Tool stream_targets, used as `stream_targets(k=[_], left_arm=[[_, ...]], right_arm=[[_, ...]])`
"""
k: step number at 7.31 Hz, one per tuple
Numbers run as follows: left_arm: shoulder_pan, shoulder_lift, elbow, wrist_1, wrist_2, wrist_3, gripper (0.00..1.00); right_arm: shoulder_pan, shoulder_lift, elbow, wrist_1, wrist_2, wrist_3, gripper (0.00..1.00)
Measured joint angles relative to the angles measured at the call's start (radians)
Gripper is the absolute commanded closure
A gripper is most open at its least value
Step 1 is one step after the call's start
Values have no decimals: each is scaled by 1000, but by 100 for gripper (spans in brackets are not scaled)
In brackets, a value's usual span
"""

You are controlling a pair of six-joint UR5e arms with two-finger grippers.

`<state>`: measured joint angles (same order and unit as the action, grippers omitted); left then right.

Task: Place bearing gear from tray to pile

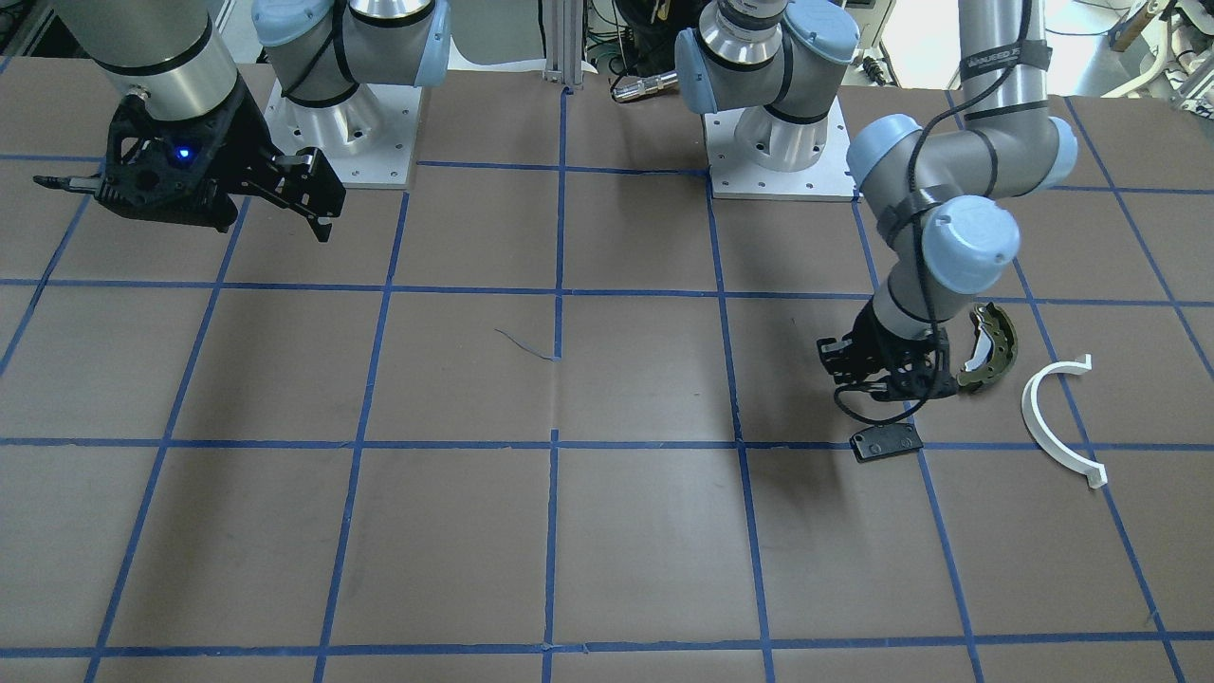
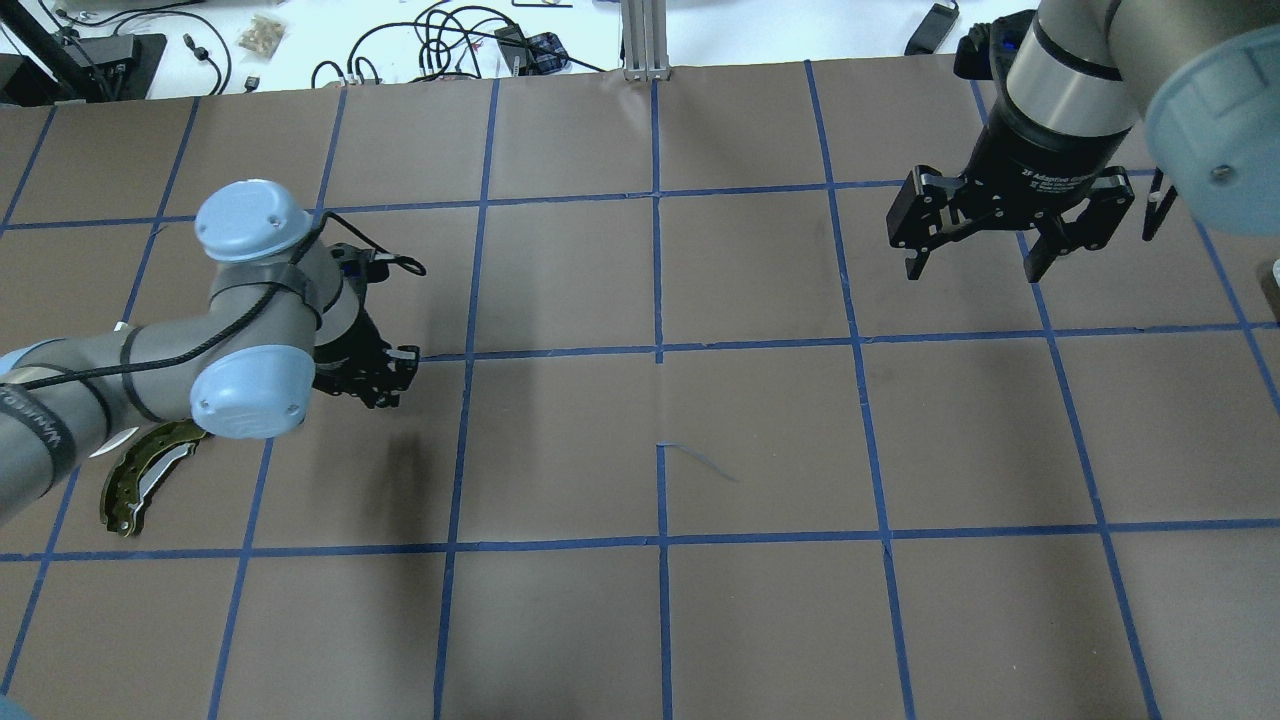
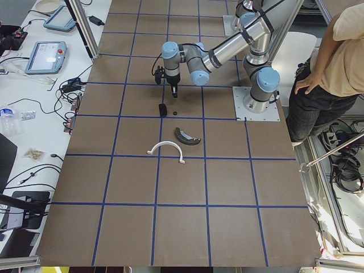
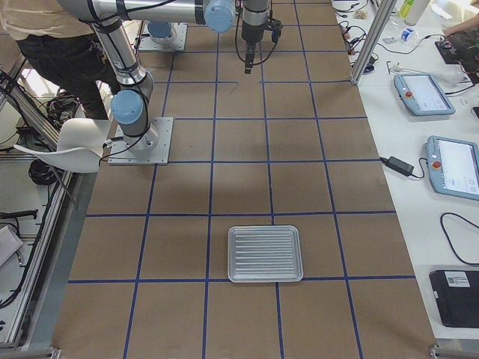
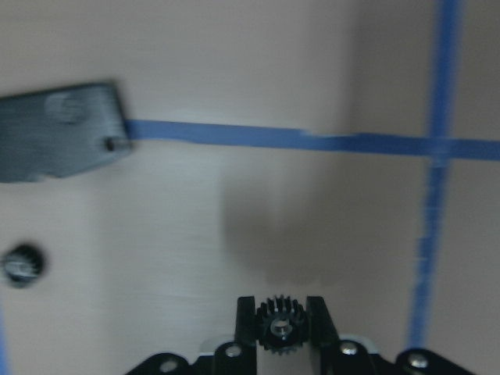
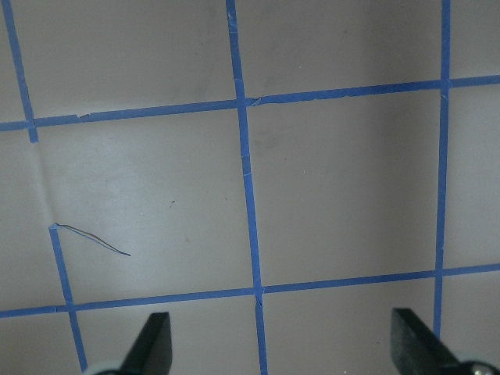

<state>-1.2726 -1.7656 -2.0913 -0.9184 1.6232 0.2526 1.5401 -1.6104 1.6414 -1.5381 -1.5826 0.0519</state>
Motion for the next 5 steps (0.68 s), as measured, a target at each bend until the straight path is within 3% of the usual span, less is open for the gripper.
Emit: stream_targets(k=[2, 5], left_arm=[[110, -11, 10, 5, -2, 158, 100], [144, -48, 45, 5, -2, 213, 100]], right_arm=[[0, 1, 0, 0, 4, -2, 0], [0, 1, 1, 1, 6, -4, 0]])
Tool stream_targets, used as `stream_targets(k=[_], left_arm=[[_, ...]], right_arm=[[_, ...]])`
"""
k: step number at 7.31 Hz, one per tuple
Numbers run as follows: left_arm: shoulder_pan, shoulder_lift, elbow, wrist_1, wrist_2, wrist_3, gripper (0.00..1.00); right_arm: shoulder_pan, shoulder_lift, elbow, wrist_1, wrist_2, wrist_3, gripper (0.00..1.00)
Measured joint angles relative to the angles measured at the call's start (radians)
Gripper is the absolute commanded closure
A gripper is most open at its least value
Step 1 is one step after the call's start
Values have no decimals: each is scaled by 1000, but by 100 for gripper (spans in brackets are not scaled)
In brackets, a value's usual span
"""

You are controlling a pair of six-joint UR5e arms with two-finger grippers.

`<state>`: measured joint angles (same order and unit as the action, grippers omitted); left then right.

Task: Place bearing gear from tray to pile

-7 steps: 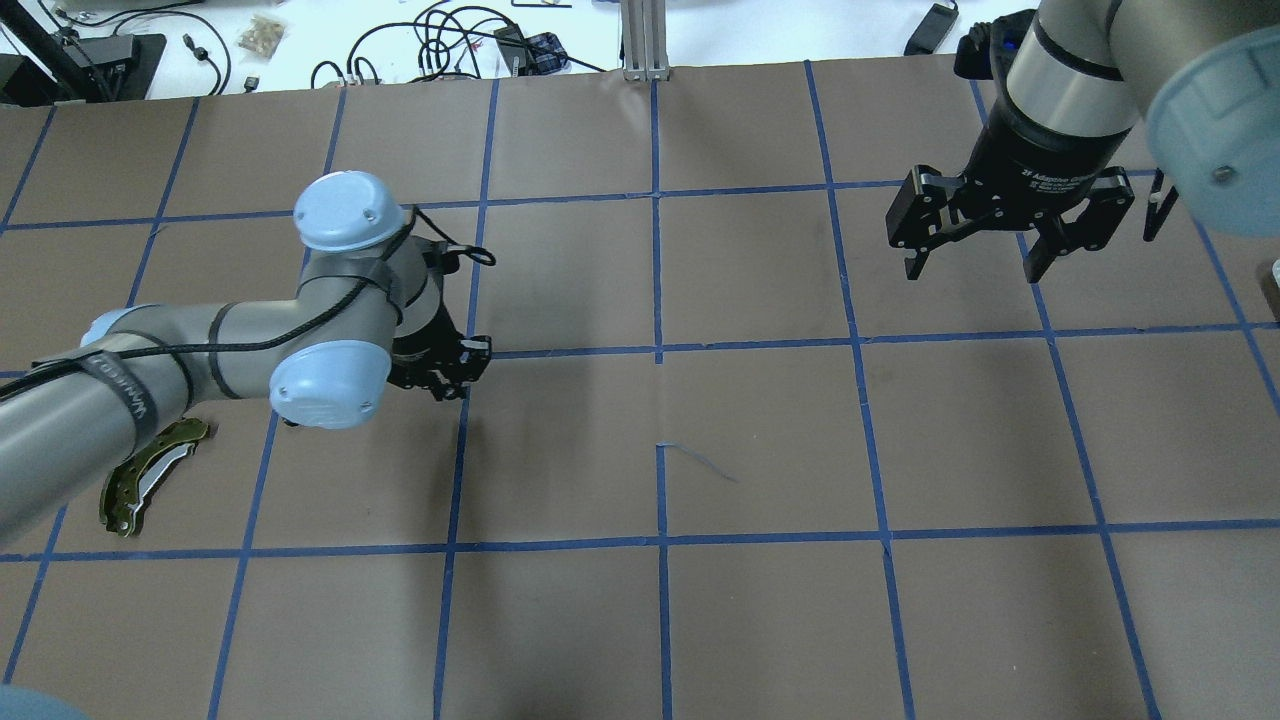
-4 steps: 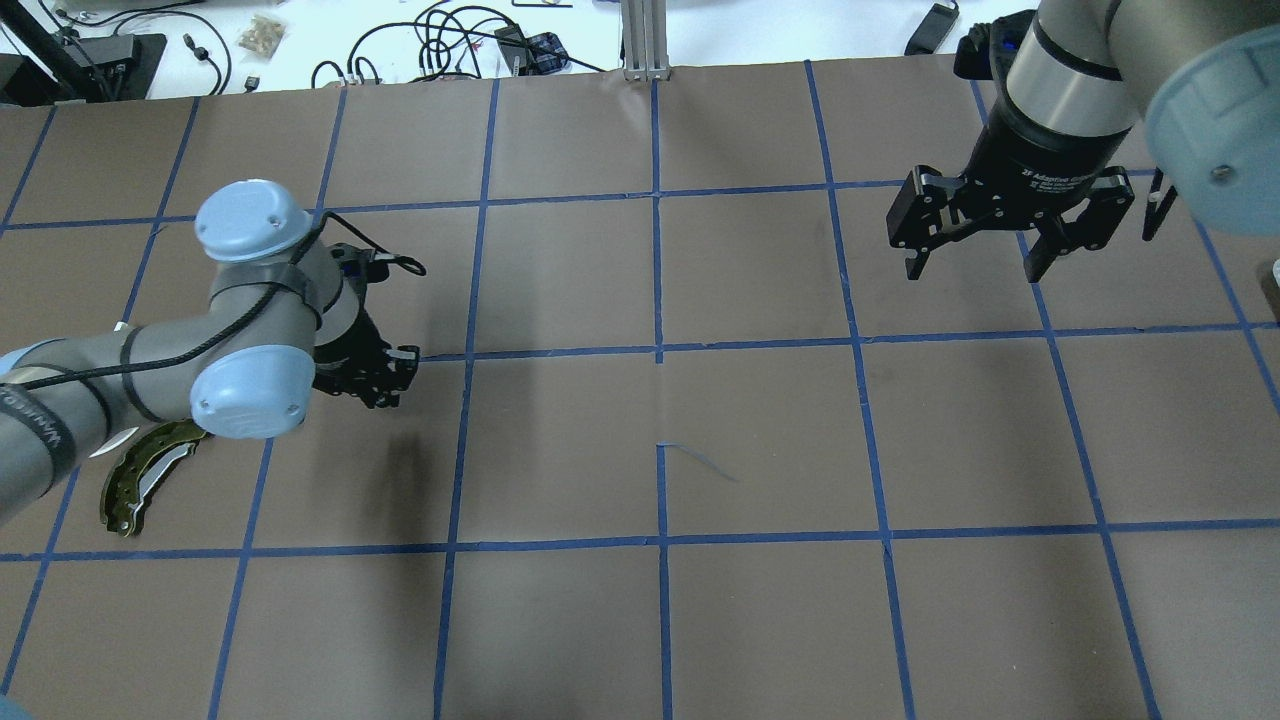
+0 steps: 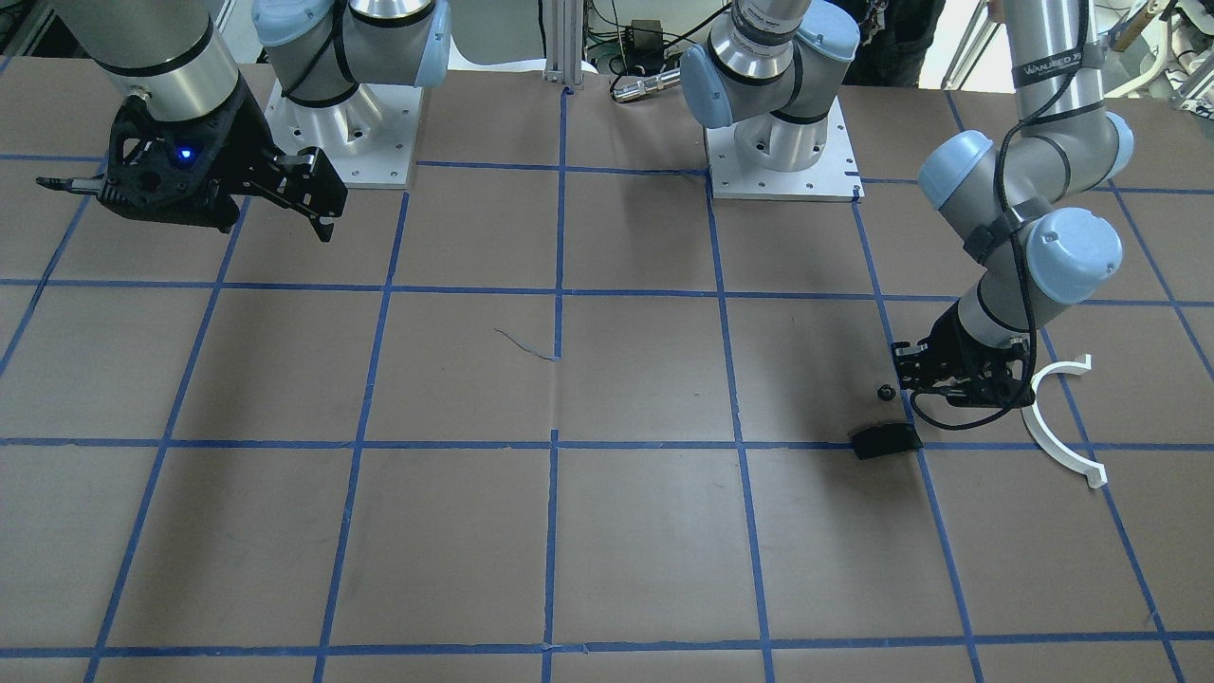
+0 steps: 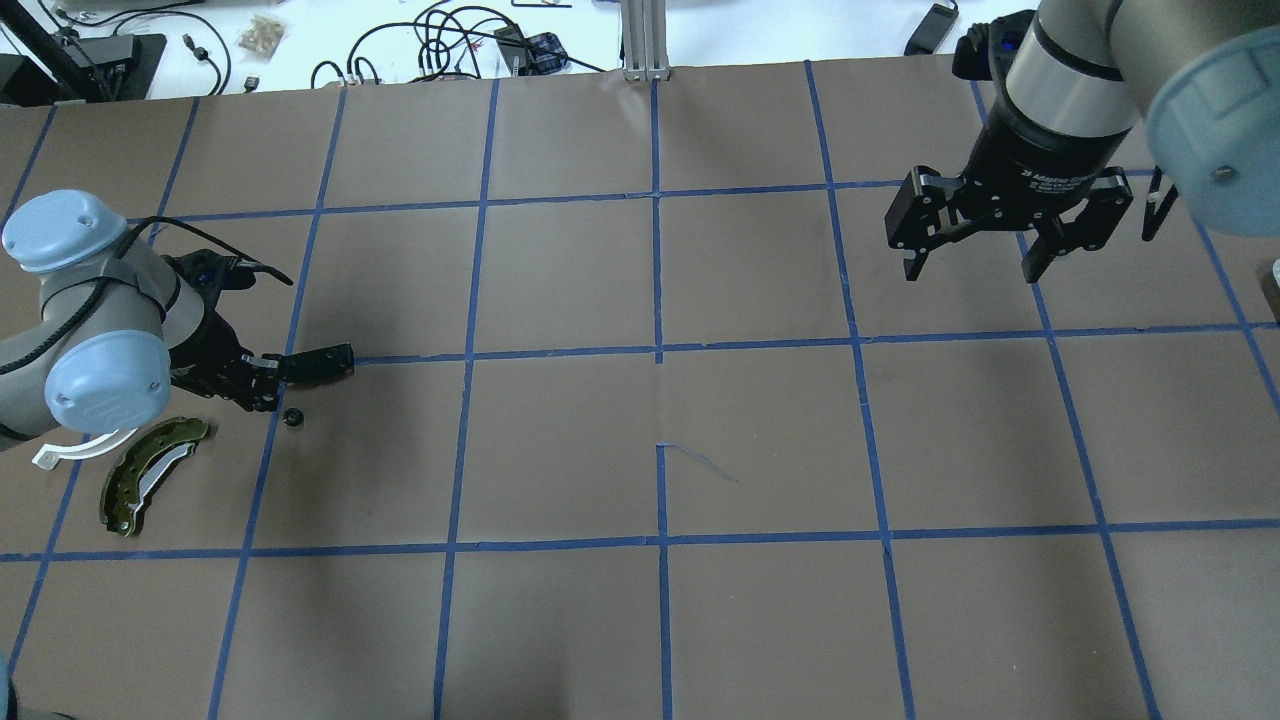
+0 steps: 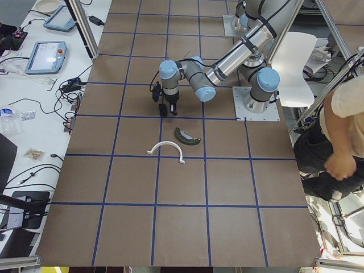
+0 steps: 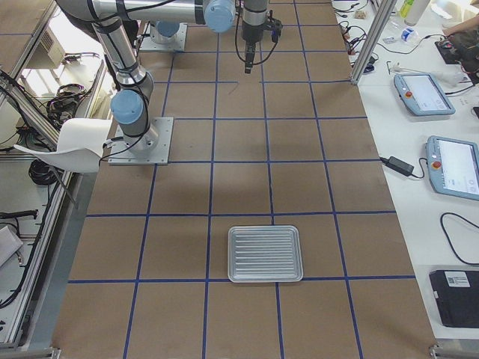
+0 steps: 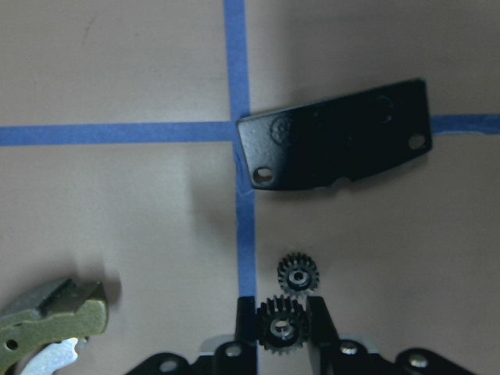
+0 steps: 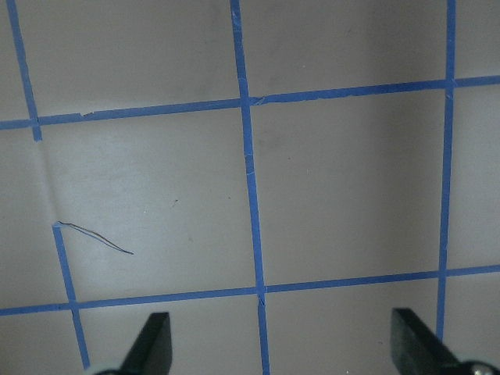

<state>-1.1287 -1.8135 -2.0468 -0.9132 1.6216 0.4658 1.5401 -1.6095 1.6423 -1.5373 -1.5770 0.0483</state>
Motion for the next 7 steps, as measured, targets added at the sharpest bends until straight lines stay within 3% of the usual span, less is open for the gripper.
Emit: stream_targets(k=[1, 2, 7], left_arm=[[2, -10, 7, 0, 1, 5, 93], [2, -17, 7, 0, 2, 7, 1], [3, -18, 12, -10, 10, 13, 0]], right_arm=[[0, 0, 0, 0, 0, -1, 0], [0, 0, 0, 0, 0, -1, 0], [0, -2, 1, 2, 3, 2, 0]])
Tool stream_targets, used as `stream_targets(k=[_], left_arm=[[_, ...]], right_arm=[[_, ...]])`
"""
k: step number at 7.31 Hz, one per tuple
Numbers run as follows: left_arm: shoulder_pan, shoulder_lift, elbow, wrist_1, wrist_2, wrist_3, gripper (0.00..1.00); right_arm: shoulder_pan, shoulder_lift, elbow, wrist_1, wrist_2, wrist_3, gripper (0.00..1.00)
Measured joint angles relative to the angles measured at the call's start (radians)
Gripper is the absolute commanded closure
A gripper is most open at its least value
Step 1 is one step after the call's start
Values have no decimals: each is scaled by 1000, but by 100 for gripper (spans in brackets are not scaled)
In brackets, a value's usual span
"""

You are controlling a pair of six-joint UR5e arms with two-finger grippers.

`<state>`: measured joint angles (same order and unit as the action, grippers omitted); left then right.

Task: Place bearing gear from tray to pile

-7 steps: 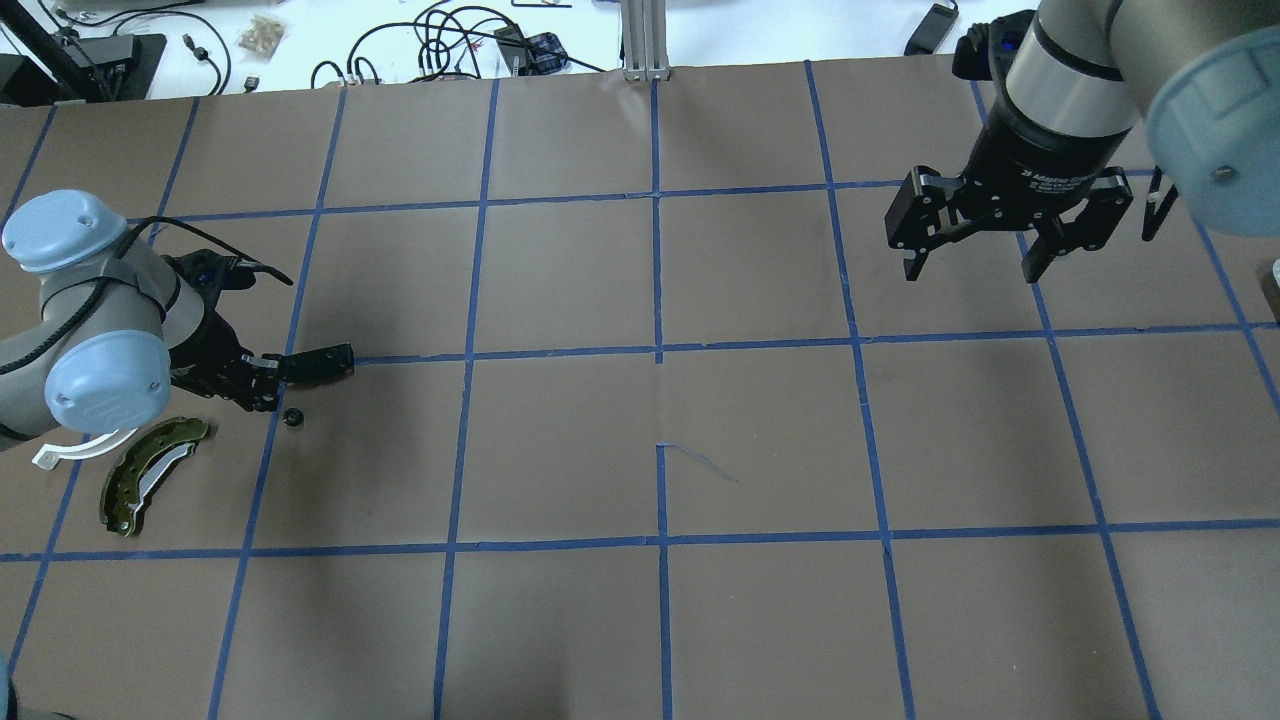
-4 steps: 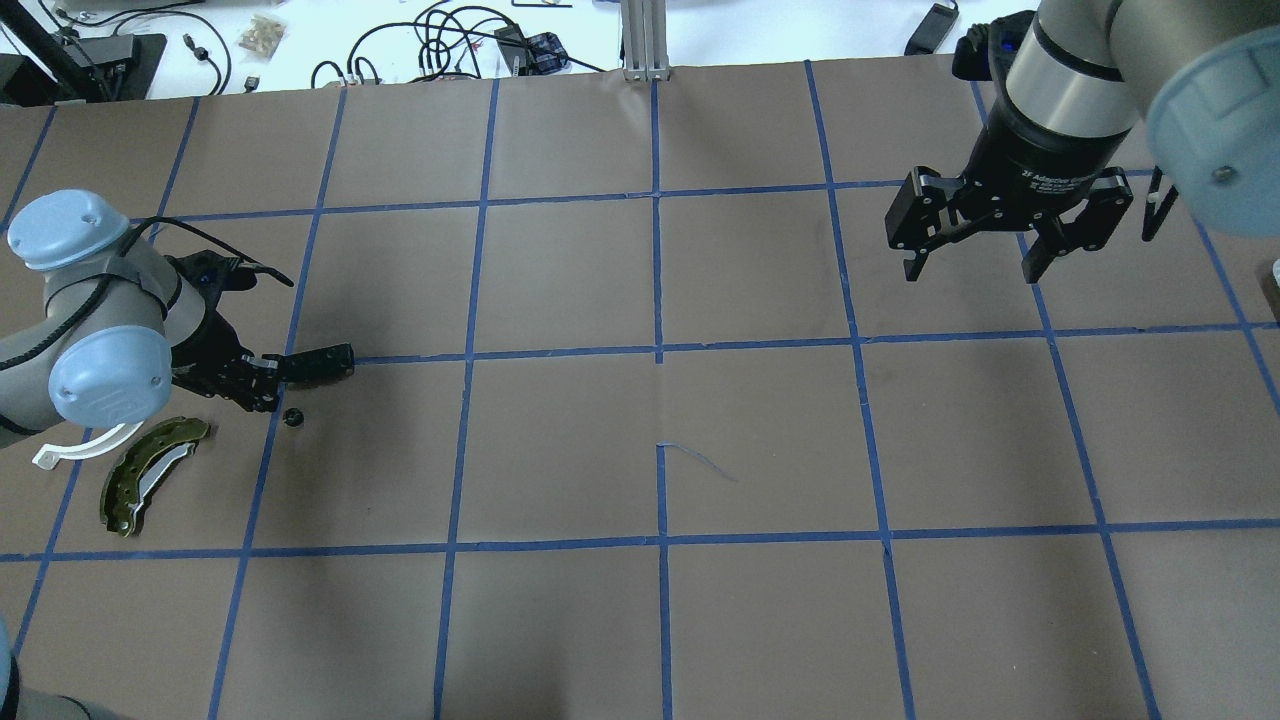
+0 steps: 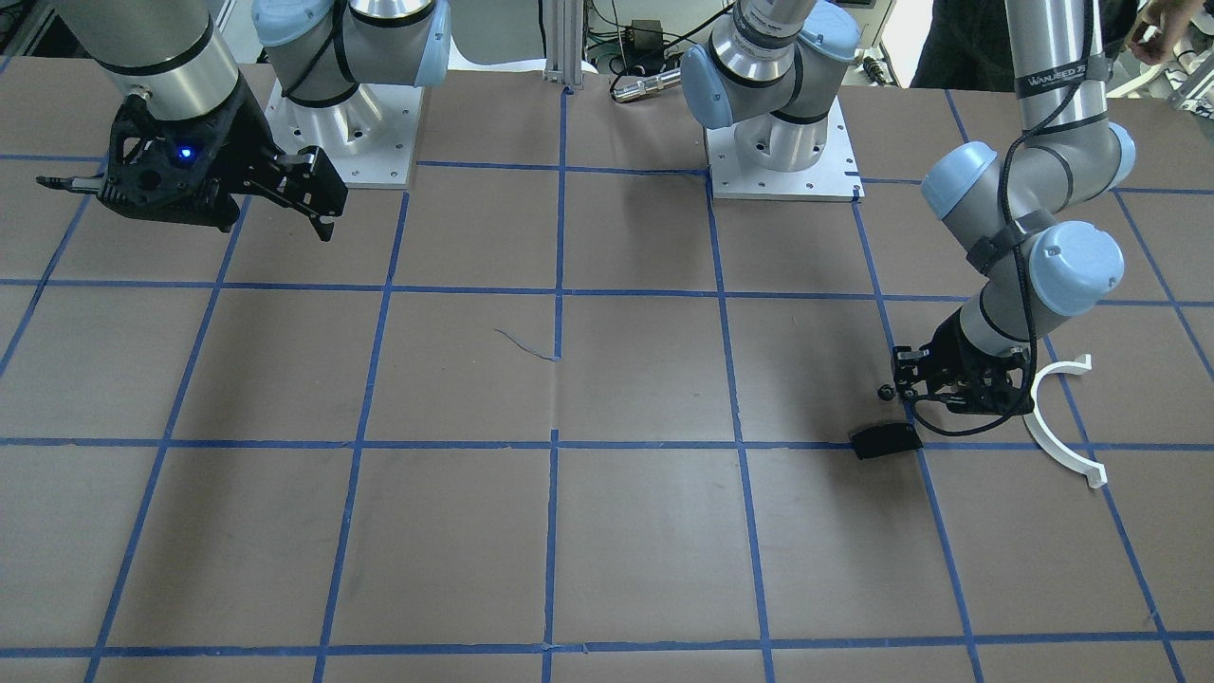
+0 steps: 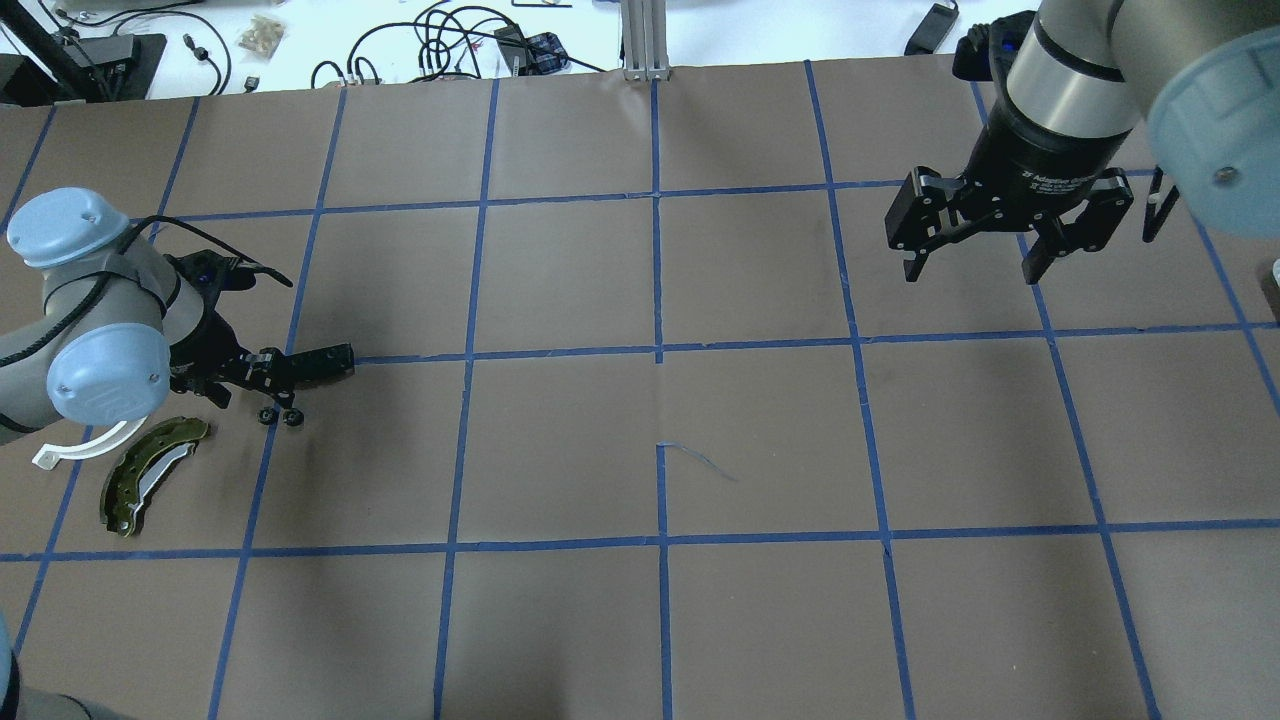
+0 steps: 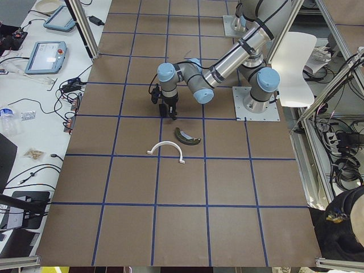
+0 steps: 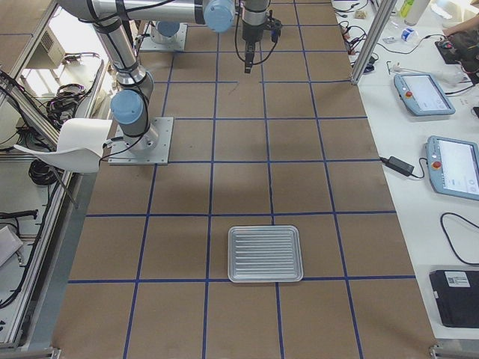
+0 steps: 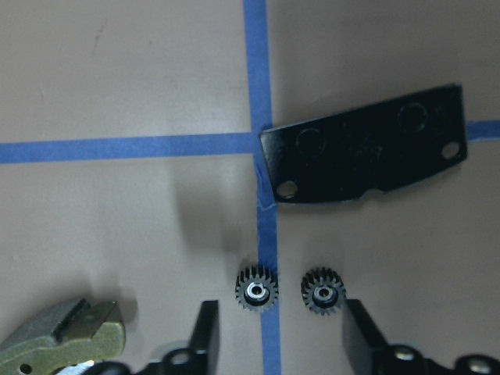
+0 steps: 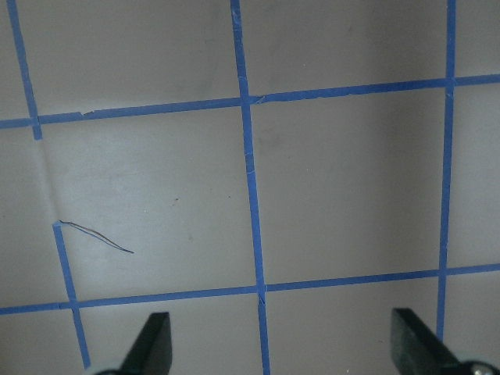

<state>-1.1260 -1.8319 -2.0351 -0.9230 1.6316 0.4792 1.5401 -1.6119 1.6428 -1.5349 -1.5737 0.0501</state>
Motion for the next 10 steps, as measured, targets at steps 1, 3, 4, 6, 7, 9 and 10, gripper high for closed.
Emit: stream_targets(k=[1, 3, 4, 6, 7, 9, 10], left_arm=[[-6, 7, 3, -3, -1, -6, 0], [-58, 43, 61, -101, -14, -74, 0], [-113, 74, 141, -245, -21, -148, 0], [-251, 135, 362, -568, -24, -292, 0], [-332, 160, 461, -662, -25, -341, 0], [-460, 213, 512, -717, -18, -428, 0], [-490, 237, 483, -678, -20, -469, 0]], right_arm=[[0, 0, 0, 0, 3, 0, 0], [1, 0, 0, 2, 4, -1, 0], [1, 0, 0, 3, 4, -1, 0], [1, 0, 1, 5, 5, -1, 0], [1, 0, 4, 5, 6, -1, 0], [0, -1, 10, 3, 6, -1, 0], [0, -2, 10, 3, 6, -1, 0]])
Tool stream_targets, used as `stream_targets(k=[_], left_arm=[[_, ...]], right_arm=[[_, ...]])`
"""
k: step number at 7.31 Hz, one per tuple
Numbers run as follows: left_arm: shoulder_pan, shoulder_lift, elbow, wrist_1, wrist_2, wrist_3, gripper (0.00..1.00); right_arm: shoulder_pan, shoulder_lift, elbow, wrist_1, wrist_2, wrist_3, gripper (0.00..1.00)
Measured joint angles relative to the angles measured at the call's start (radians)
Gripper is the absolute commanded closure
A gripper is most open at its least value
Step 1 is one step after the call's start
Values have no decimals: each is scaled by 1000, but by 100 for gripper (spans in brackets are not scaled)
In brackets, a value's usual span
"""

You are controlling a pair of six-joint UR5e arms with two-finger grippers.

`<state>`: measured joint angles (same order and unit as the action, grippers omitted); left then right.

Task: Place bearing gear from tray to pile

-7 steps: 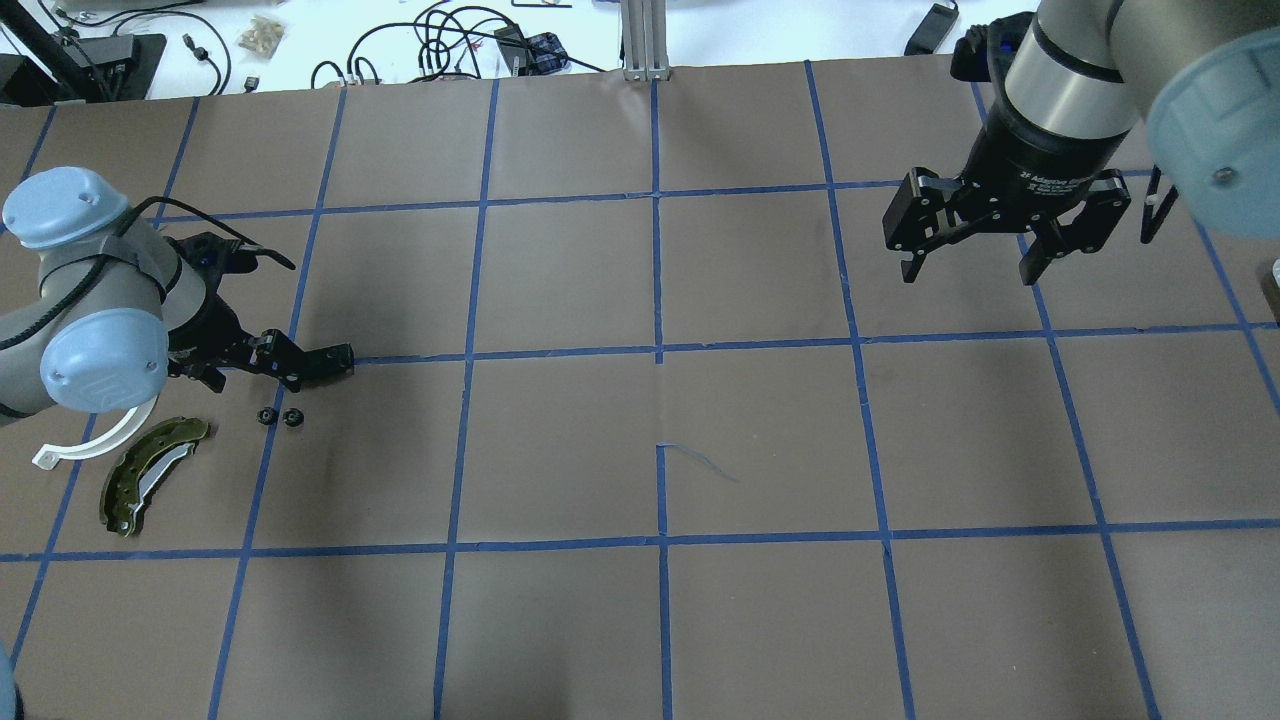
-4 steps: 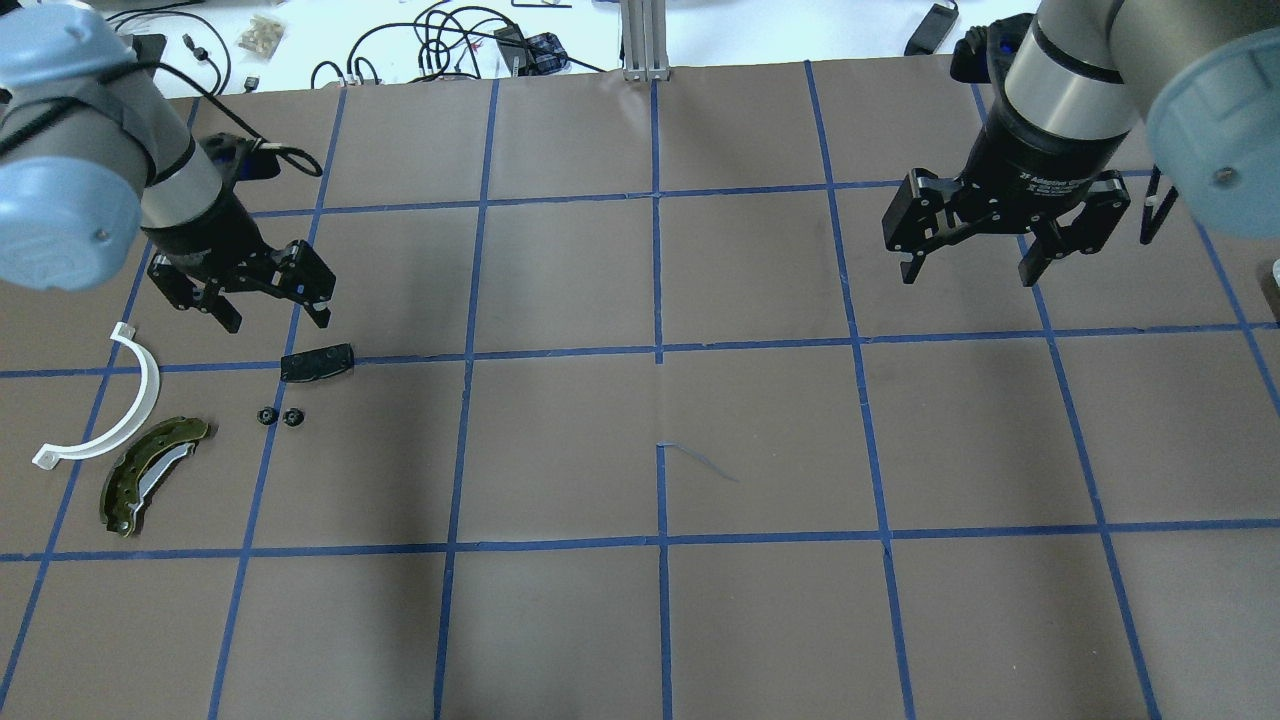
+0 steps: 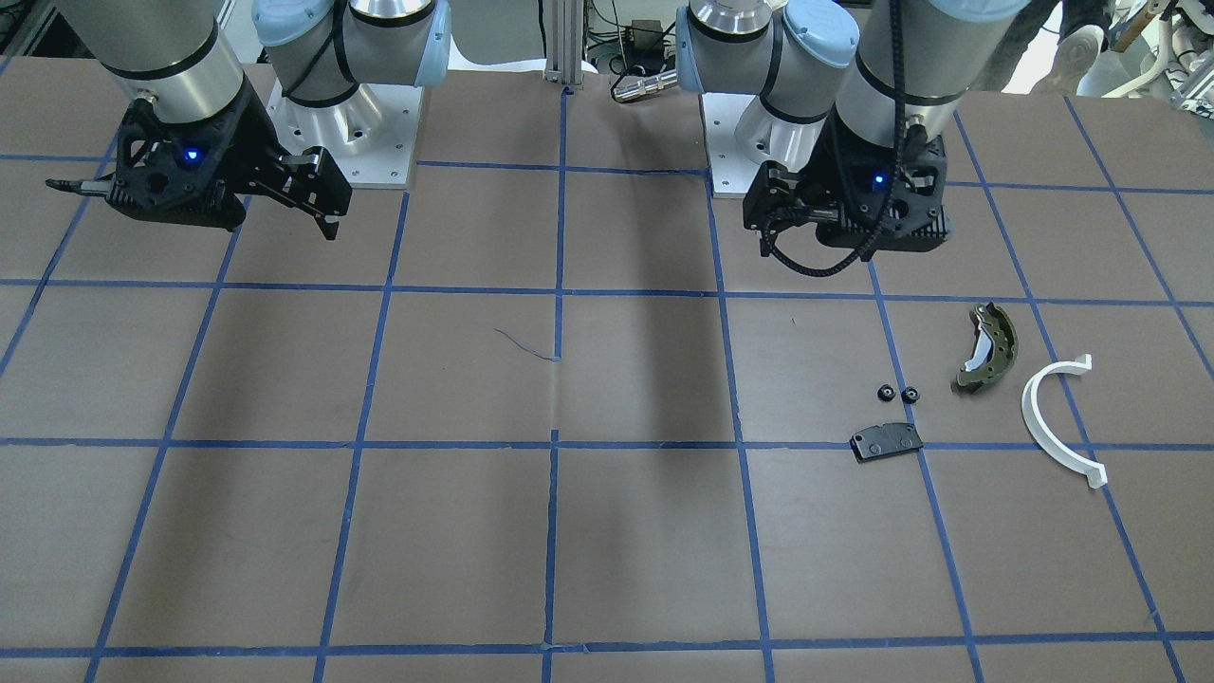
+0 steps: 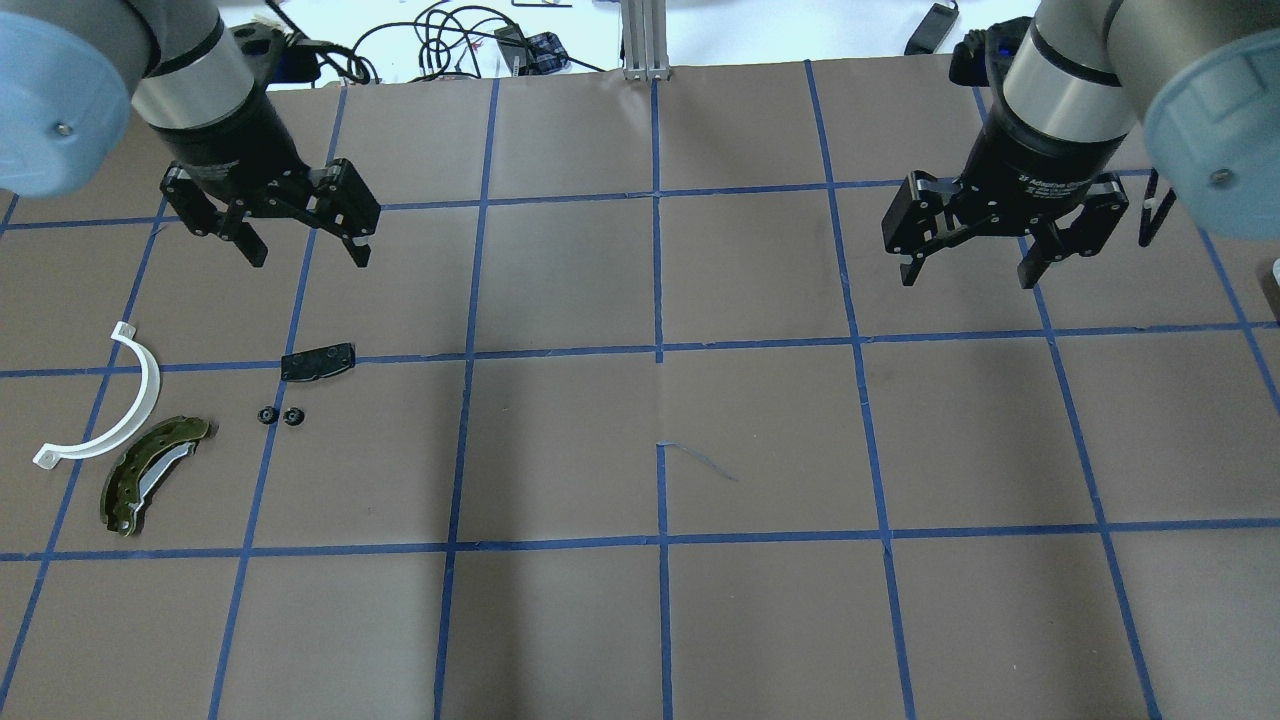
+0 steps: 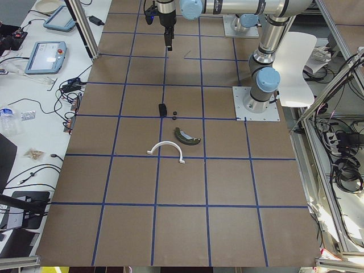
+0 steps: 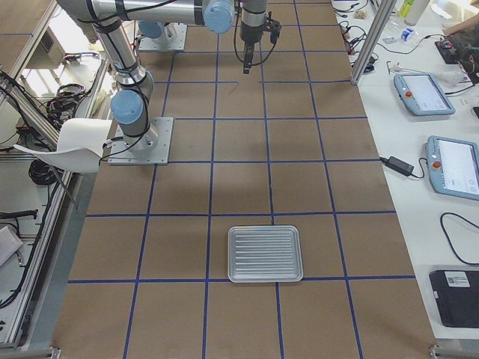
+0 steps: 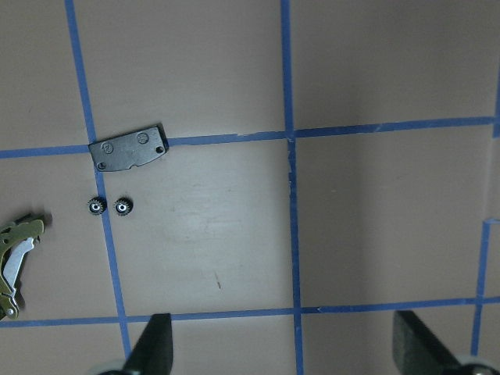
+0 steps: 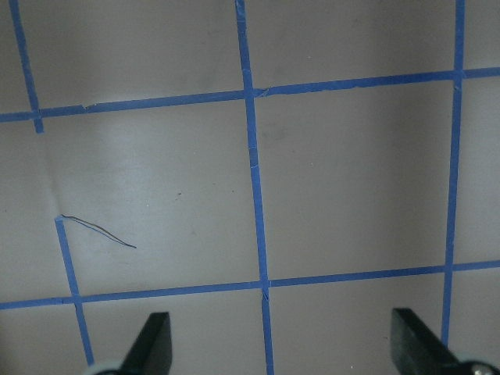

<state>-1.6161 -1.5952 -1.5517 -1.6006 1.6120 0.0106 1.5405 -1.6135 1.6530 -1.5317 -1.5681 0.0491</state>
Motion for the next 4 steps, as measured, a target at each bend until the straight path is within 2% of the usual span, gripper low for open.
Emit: stream_targets(k=[2, 4], left_arm=[[-16, 21, -44, 107, -9, -34, 0], [-11, 27, -40, 115, -14, -58, 0]], right_arm=[[1, 1, 0, 1, -1, -1, 0], [0, 1, 0, -2, -1, -3, 0]])
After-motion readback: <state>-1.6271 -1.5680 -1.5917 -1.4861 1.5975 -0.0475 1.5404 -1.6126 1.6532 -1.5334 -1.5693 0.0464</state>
